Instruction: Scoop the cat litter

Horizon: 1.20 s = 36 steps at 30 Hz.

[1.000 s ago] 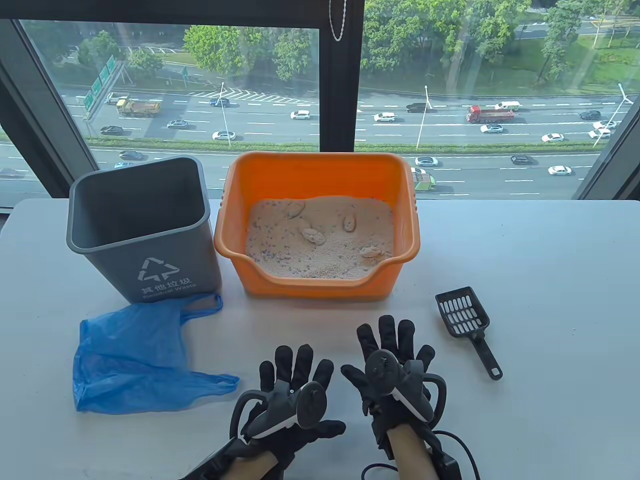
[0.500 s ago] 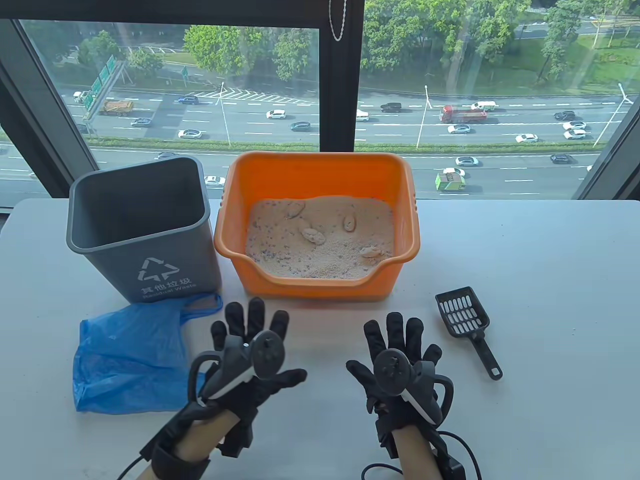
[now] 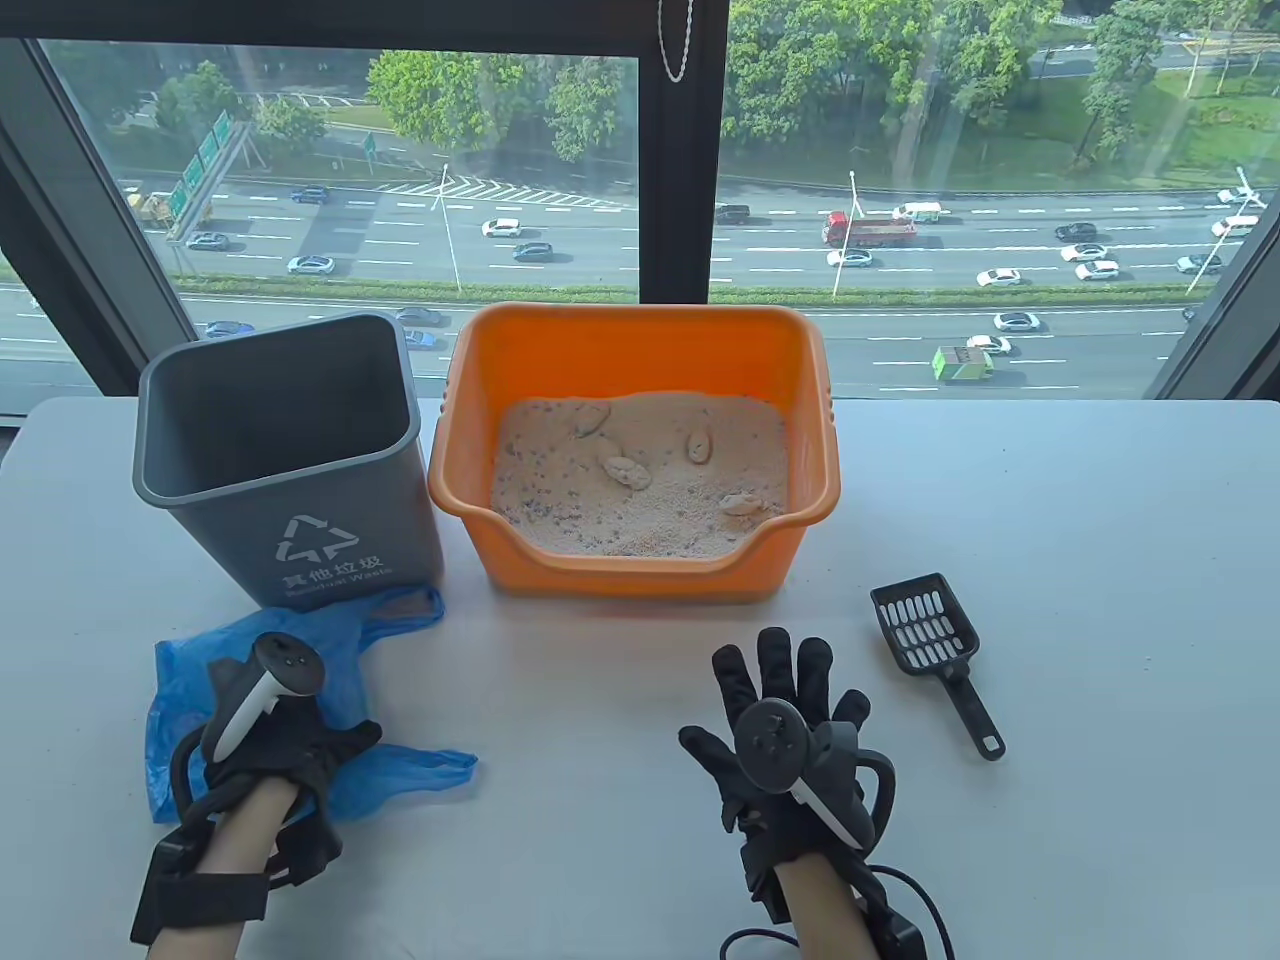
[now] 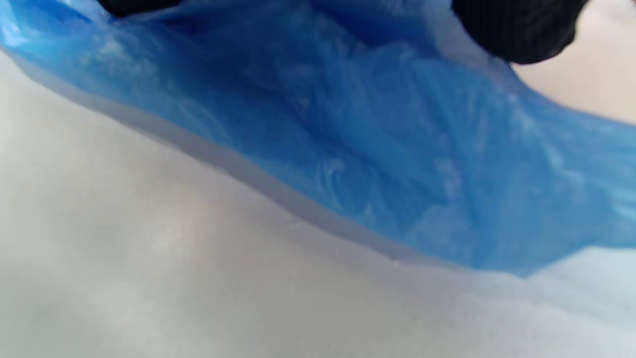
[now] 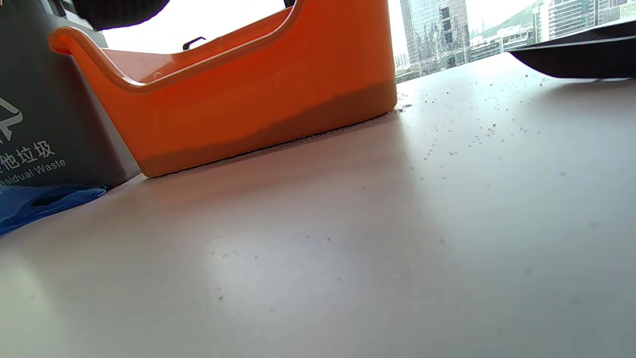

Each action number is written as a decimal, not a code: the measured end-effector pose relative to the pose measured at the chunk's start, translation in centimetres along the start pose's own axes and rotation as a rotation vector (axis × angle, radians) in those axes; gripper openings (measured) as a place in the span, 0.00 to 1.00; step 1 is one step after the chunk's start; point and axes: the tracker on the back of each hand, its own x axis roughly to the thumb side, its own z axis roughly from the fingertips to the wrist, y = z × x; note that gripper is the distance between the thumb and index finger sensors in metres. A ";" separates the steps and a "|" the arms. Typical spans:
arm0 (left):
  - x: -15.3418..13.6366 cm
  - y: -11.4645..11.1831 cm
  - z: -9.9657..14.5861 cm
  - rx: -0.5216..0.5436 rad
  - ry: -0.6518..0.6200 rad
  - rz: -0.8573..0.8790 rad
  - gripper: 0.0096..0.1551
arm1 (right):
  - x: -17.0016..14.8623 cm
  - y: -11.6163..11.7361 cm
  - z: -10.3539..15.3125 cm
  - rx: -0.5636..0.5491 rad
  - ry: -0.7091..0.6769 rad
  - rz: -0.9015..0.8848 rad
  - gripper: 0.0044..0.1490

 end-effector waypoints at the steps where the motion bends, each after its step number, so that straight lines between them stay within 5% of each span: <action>1: 0.1 0.0 0.0 0.017 0.022 -0.027 0.57 | 0.0 0.0 0.0 -0.002 0.001 0.001 0.49; 7: -0.4 1.7 0.4 0.190 0.031 0.007 0.22 | -0.5 -0.1 -0.1 -0.011 0.019 -0.016 0.49; 13: -0.5 2.2 2.6 0.154 -0.264 0.190 0.20 | -0.7 -0.2 -0.2 -0.019 0.028 -0.021 0.49; 20: 6.5 1.8 9.2 0.008 -0.667 0.241 0.20 | -1.8 -0.1 -0.5 -0.021 0.079 -0.040 0.48; 27: 15.1 -1.1 14.2 -0.136 -1.013 0.098 0.21 | -3.2 0.1 -0.8 -0.018 0.135 -0.064 0.48; 32: 19.4 -3.5 14.2 -0.263 -1.125 0.037 0.21 | -3.9 -0.3 -0.8 -0.071 0.137 -0.106 0.48; 36: 19.9 -5.7 11.7 -0.342 -1.096 0.065 0.21 | -4.0 -1.2 -0.6 -0.131 0.092 -0.191 0.45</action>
